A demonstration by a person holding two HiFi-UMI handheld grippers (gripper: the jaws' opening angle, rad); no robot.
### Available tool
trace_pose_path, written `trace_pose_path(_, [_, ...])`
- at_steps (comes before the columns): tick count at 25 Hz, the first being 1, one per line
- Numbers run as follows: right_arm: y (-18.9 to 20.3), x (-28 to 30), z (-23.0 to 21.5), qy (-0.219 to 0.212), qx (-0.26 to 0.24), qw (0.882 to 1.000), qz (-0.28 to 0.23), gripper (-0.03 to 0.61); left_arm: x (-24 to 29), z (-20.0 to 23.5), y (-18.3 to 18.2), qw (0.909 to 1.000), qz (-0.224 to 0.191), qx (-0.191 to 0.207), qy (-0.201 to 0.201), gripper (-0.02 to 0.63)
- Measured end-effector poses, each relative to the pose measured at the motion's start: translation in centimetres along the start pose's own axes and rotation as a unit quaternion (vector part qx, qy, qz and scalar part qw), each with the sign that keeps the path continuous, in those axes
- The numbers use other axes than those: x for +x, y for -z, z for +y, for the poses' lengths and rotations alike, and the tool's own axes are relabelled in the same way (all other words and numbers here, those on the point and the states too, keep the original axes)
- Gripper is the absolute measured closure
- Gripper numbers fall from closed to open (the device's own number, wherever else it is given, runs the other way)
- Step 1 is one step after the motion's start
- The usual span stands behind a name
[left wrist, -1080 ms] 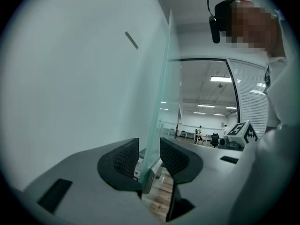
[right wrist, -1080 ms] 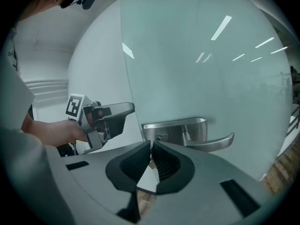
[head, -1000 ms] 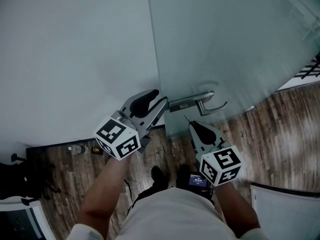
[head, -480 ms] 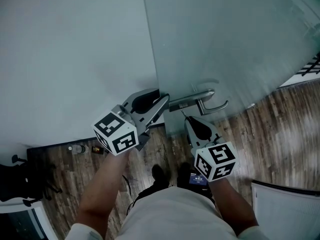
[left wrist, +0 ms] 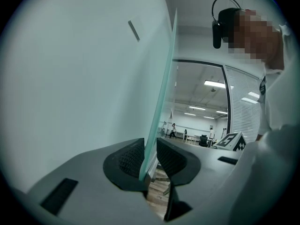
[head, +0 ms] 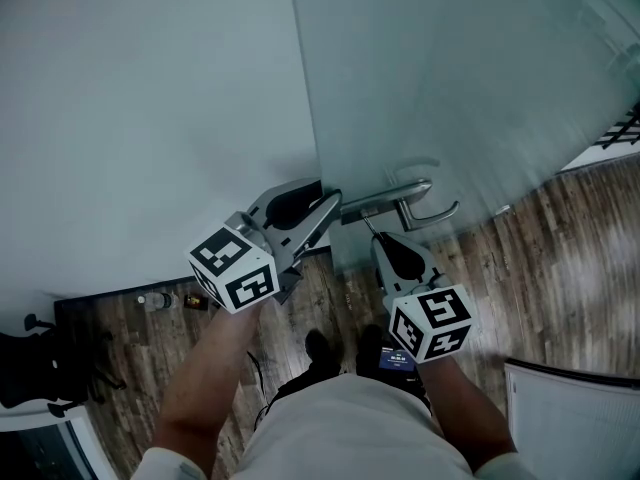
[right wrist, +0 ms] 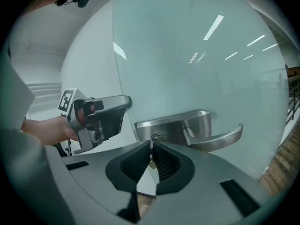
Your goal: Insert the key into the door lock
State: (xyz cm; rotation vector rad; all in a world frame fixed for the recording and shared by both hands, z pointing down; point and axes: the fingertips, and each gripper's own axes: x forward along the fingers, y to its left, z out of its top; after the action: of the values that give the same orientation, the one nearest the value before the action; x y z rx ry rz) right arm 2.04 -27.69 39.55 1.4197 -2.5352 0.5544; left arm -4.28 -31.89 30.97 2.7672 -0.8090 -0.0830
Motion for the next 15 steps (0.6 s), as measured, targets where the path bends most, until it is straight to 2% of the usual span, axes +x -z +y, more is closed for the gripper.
trace_pose_path(15, [-0.14,-0.06,0.18,0.014,-0.039,0.999,0.001,0.555,-0.01,-0.04,-0.02,1.0000,-0.005,-0.007,0.005,0.517])
